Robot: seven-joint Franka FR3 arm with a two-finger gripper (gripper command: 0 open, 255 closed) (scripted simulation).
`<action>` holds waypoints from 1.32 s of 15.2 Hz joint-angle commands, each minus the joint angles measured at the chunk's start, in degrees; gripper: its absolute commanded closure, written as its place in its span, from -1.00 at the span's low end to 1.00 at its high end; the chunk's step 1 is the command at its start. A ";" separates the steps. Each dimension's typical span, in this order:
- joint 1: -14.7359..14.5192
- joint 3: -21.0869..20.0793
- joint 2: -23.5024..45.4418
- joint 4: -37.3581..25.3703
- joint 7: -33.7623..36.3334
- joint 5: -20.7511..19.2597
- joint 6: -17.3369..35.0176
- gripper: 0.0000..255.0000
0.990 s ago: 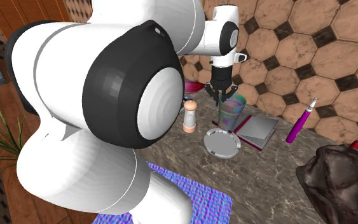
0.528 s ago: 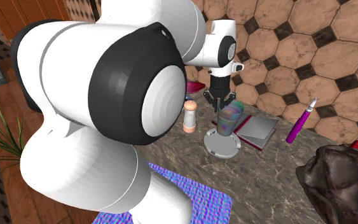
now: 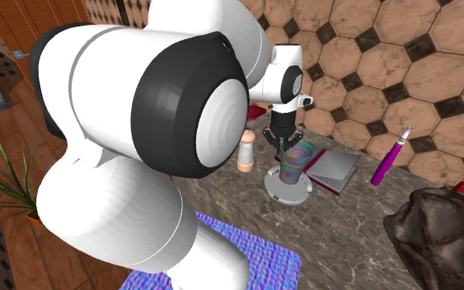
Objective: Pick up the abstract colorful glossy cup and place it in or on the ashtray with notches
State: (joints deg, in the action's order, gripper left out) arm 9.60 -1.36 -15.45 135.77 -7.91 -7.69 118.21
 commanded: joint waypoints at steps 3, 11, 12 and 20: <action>0.07 -0.01 1.38 1.80 0.48 -0.28 3.21 1.00; 0.08 -0.01 1.59 2.06 0.55 -0.33 3.68 1.00; 0.08 -0.01 1.59 2.05 0.55 -0.33 3.68 -1.00; -0.30 -0.37 -0.54 -1.87 0.23 0.32 -2.40 -1.00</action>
State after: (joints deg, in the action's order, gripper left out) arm 9.43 -1.59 -15.49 135.22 -7.62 -7.56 117.74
